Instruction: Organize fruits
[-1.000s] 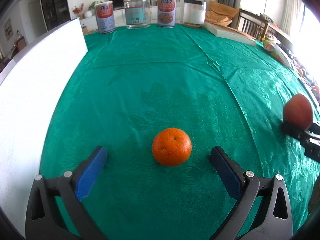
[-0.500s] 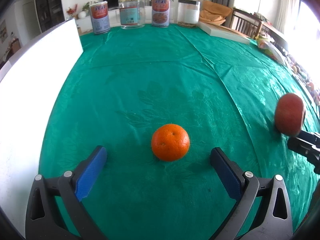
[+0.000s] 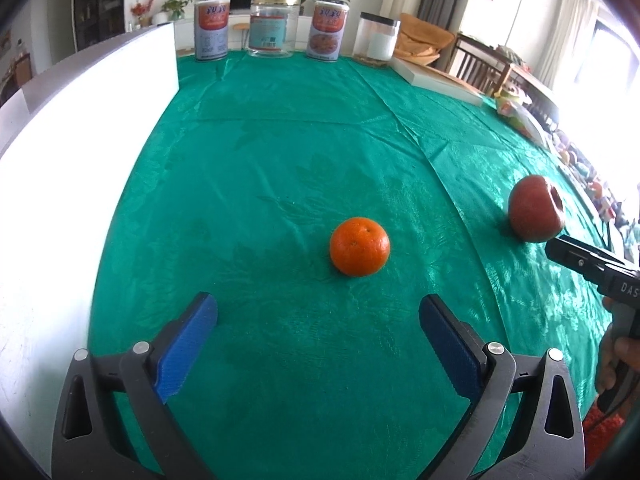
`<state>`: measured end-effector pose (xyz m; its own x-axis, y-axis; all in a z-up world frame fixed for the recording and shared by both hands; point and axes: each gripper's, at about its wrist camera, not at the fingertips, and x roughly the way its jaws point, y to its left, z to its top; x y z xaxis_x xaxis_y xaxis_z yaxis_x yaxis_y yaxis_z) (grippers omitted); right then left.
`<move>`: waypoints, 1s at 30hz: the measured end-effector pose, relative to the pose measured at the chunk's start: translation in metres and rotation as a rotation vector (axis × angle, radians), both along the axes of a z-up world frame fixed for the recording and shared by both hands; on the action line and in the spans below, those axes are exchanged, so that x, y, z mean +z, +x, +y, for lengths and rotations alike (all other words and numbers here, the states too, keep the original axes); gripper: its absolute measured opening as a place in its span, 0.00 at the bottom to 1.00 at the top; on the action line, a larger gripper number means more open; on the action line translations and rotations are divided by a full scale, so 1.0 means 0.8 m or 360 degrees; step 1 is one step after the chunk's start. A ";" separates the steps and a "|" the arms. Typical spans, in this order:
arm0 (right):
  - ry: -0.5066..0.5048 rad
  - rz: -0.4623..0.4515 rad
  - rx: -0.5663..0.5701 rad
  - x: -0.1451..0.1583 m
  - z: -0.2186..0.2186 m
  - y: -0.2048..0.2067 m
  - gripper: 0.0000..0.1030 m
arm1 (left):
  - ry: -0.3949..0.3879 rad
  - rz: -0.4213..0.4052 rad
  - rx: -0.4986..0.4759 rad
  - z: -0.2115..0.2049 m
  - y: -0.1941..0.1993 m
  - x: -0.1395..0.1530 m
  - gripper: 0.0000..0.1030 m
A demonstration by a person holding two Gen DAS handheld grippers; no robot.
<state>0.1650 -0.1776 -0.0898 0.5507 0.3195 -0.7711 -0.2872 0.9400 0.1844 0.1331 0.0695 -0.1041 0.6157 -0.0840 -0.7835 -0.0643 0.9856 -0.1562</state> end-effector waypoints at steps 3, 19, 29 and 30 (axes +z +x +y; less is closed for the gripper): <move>-0.0075 -0.0033 0.0014 0.002 0.008 0.006 0.87 | 0.0007 -0.0031 -0.0027 -0.004 0.004 0.001 0.97; -0.0072 0.0158 -0.0050 0.018 0.030 0.044 0.67 | -0.0006 0.0009 -0.0097 -0.024 0.008 0.048 0.28; 0.0489 0.0170 0.0470 0.171 0.156 -0.036 0.67 | -0.0453 -0.0218 -0.0024 0.085 -0.141 0.221 0.28; 0.0511 0.0174 0.0534 0.180 0.181 -0.042 0.67 | -0.0437 -0.0236 0.0017 0.104 -0.150 0.233 0.28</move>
